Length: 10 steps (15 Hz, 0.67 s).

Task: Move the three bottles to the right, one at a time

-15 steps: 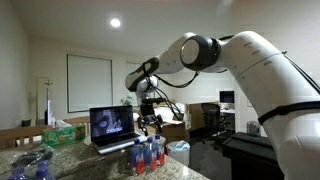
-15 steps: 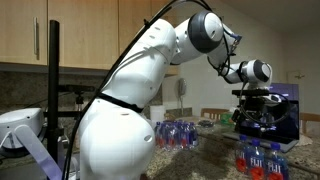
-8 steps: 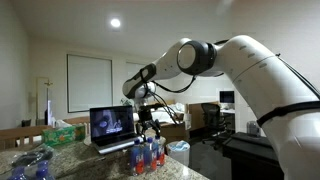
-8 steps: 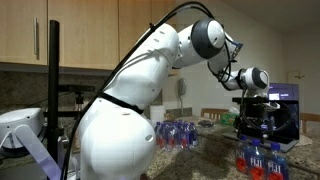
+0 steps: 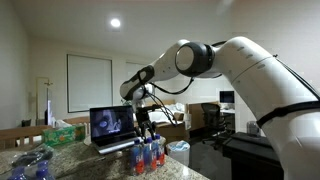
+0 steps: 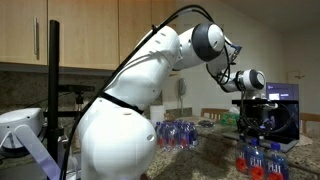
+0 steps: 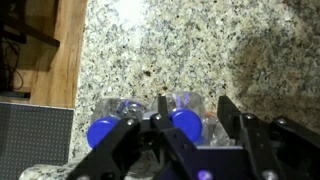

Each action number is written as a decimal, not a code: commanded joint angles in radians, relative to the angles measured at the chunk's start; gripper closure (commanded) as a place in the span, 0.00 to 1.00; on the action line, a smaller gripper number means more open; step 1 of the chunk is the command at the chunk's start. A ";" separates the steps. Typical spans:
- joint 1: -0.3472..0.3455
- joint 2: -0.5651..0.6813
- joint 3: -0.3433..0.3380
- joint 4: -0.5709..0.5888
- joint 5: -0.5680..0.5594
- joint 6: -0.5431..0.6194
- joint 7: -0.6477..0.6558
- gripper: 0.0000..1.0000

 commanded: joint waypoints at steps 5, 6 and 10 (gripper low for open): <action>-0.002 0.001 0.001 0.015 -0.011 0.012 -0.017 0.87; -0.005 -0.002 0.000 0.012 -0.004 0.011 -0.010 0.87; -0.012 -0.013 -0.004 -0.001 0.006 0.019 0.001 0.87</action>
